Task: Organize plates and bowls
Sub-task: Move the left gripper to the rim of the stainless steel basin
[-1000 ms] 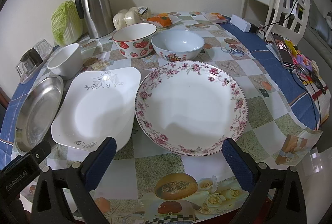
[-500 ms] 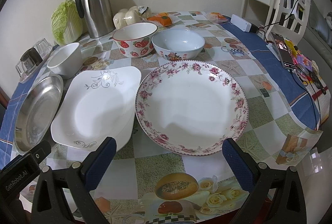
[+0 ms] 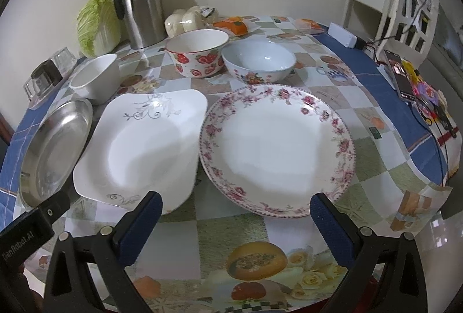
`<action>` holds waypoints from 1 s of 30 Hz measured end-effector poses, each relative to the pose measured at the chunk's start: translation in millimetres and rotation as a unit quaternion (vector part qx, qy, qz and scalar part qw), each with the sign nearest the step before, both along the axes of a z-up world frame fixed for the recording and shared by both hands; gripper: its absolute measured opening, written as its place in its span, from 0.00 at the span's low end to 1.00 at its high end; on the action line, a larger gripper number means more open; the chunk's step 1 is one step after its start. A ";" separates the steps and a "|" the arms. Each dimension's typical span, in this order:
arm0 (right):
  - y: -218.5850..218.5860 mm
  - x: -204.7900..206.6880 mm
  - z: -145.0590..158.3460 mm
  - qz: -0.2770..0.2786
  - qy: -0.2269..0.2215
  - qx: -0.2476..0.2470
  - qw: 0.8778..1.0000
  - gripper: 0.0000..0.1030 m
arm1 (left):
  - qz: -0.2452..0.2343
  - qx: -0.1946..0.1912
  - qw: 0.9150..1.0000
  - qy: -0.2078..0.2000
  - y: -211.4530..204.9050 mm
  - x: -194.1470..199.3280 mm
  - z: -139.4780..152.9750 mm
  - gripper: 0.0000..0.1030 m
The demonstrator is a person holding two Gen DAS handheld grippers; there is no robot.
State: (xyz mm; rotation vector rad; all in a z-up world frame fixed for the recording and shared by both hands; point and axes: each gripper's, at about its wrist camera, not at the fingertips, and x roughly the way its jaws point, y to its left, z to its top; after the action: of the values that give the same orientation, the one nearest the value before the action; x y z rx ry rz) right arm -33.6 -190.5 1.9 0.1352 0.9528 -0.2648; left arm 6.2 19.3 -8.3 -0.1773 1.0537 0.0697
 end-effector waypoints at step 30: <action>96.4 56.0 4.3 0.111 -0.071 0.040 0.990 1.00 | 0.163 -0.064 0.983 -0.057 128.9 24.7 -4.7 1.00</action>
State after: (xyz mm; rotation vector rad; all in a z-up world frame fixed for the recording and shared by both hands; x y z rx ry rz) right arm 22.4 -94.2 6.2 0.1193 0.8286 -0.0117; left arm 30.9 148.2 -13.0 -0.4655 0.9068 0.2840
